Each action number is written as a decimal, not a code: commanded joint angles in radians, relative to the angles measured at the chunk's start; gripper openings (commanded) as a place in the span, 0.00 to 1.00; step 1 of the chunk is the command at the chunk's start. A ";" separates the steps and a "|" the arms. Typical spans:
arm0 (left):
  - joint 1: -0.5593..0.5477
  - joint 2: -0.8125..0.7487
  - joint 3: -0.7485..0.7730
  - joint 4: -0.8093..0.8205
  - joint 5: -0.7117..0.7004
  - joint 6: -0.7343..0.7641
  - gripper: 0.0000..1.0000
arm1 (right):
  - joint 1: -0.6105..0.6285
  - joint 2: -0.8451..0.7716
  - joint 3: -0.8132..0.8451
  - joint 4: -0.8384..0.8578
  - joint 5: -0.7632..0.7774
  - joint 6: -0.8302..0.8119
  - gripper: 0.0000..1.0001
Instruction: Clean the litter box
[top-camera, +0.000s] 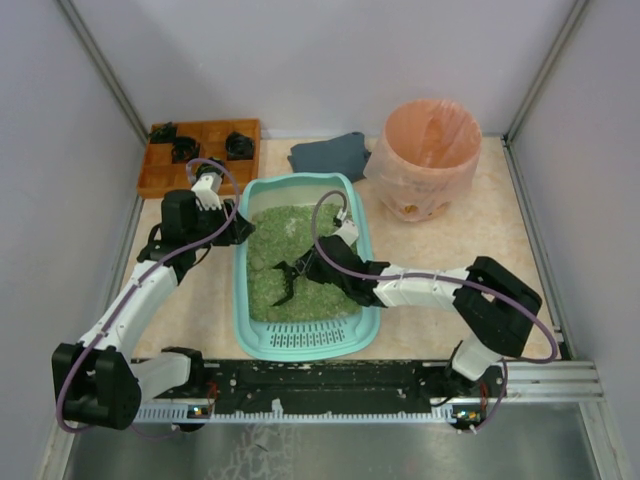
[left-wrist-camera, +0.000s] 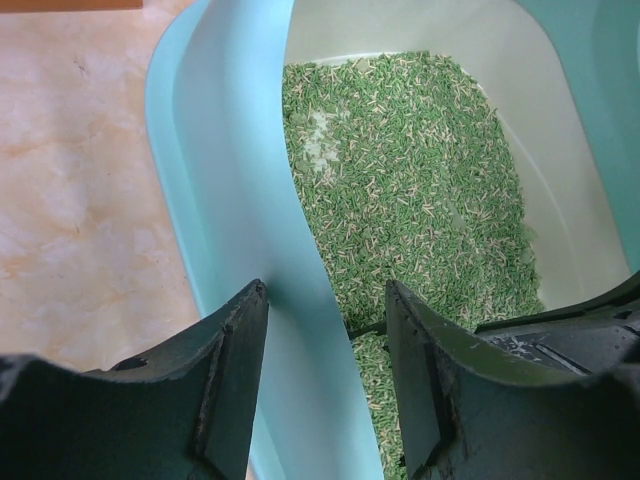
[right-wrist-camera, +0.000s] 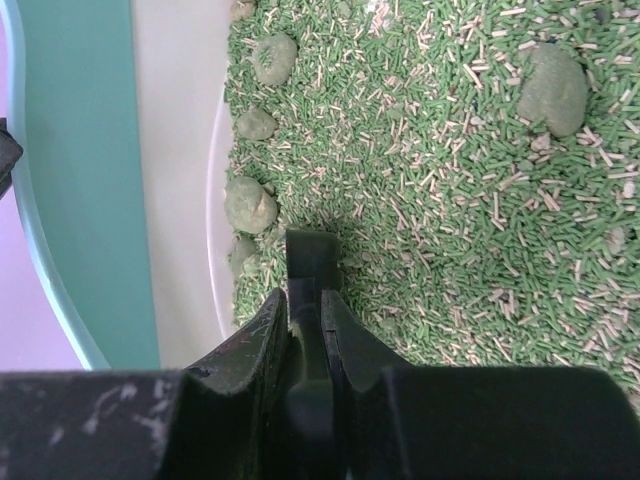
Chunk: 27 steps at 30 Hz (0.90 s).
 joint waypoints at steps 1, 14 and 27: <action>0.001 -0.005 0.001 0.006 0.019 -0.004 0.56 | -0.002 -0.078 -0.026 -0.025 -0.004 -0.002 0.00; 0.001 -0.008 0.000 0.006 0.013 -0.003 0.56 | -0.061 -0.223 -0.136 0.025 -0.010 0.036 0.00; 0.001 -0.029 -0.007 0.013 -0.008 -0.003 0.56 | -0.230 -0.412 -0.255 0.158 -0.182 0.039 0.00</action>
